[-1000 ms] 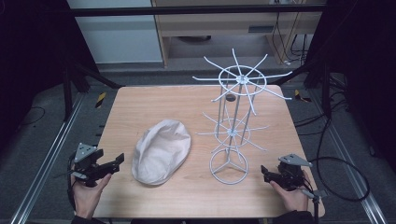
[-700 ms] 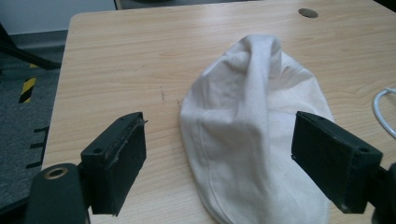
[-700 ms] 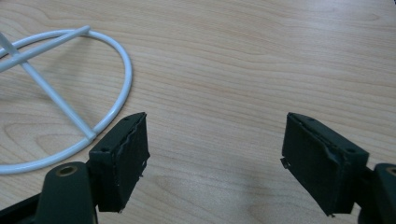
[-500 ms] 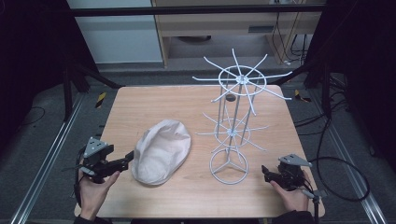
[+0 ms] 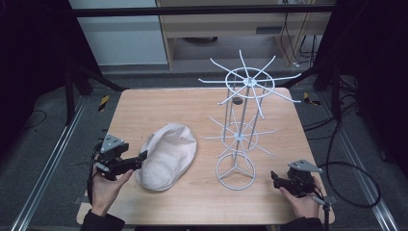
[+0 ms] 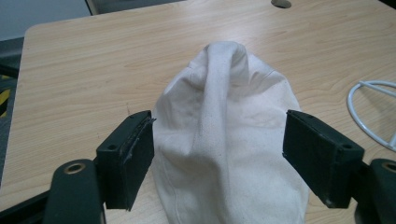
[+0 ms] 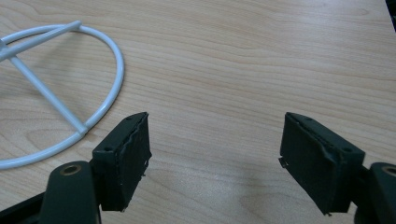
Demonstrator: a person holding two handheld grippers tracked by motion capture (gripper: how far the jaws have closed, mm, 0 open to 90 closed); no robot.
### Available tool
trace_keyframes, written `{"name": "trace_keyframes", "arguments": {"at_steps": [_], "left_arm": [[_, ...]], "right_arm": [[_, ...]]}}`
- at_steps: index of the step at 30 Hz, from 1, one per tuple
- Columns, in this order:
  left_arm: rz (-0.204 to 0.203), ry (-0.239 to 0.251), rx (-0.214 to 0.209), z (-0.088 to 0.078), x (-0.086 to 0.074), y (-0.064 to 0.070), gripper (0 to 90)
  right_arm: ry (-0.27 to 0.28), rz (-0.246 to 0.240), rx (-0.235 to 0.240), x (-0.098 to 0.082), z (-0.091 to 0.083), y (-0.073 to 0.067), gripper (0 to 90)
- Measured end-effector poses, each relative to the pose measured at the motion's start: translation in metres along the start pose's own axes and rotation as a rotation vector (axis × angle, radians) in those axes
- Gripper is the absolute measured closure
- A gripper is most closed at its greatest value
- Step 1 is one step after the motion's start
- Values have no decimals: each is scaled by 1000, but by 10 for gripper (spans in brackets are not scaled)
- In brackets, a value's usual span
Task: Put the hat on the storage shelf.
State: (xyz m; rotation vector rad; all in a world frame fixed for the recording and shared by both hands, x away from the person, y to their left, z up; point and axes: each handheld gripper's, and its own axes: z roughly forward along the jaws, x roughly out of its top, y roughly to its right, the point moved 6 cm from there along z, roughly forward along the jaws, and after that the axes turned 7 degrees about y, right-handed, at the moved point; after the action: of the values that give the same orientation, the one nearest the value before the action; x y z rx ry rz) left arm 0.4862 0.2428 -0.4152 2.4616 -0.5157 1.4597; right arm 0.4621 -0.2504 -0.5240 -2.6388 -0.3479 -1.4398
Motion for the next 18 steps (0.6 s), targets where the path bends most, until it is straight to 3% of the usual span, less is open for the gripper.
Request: {"name": "trace_keyframes", "arguments": {"at_steps": [18], "left_arm": [[27, -52, -12, 32, 6, 5, 308]], "right_arm": [[9, -6, 3, 2, 0, -1, 256]]}}
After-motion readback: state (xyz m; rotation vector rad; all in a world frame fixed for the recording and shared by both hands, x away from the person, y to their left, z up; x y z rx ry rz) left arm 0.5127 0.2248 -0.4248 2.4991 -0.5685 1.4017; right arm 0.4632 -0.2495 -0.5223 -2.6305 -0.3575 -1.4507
